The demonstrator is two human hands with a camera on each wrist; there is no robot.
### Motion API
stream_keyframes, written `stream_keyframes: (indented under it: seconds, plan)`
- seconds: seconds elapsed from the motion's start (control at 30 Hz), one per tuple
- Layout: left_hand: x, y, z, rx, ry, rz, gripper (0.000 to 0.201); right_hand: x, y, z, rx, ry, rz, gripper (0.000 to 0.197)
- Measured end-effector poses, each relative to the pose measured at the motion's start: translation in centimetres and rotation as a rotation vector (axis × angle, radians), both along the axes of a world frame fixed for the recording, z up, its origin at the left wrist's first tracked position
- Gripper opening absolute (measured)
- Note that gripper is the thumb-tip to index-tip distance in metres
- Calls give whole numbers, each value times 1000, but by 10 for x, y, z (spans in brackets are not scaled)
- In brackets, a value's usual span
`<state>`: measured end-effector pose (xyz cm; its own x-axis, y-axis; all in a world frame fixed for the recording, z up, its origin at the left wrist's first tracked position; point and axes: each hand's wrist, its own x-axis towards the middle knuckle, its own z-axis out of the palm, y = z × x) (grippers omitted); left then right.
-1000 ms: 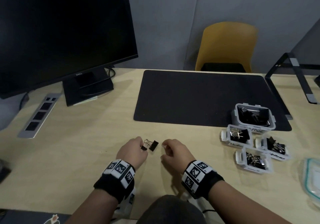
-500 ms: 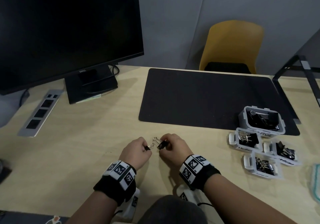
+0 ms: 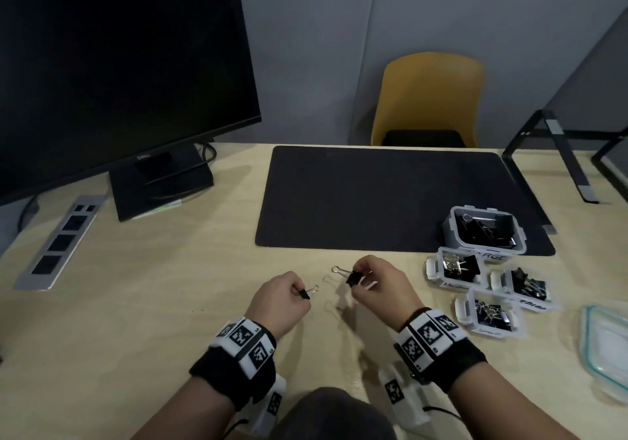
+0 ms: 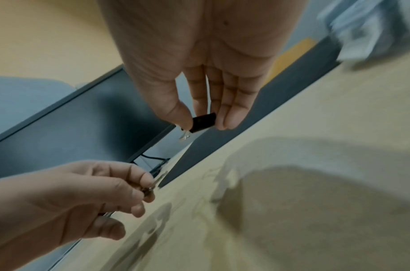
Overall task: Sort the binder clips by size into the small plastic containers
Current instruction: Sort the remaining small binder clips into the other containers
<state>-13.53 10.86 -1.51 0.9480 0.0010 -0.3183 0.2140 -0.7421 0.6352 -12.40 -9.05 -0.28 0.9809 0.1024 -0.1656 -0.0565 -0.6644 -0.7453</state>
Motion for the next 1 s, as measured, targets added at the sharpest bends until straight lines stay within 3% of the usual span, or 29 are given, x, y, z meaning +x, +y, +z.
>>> stream_keyframes:
  seconds: [0.1,0.27,0.73,0.87,1.0]
  plan:
    - [-3,-21,5,-30,-9,-37,12,-13,-33,6,-11,-41,-48,19]
    - [-8,-61,11,-64,-11,-67,12,-32,-83,15,8,-95,-115,35]
    - [-11,-194,23,-56,-68,-241,12,-58,-182,22,2,-148,-135,24]
    - [-13,-222,21,-52,-93,-262,14,-56,-207,22,2,-192,-171,30]
    - [-15,-241,16,-62,-141,-274,15,-53,-226,15,-1,-209,-196,24]
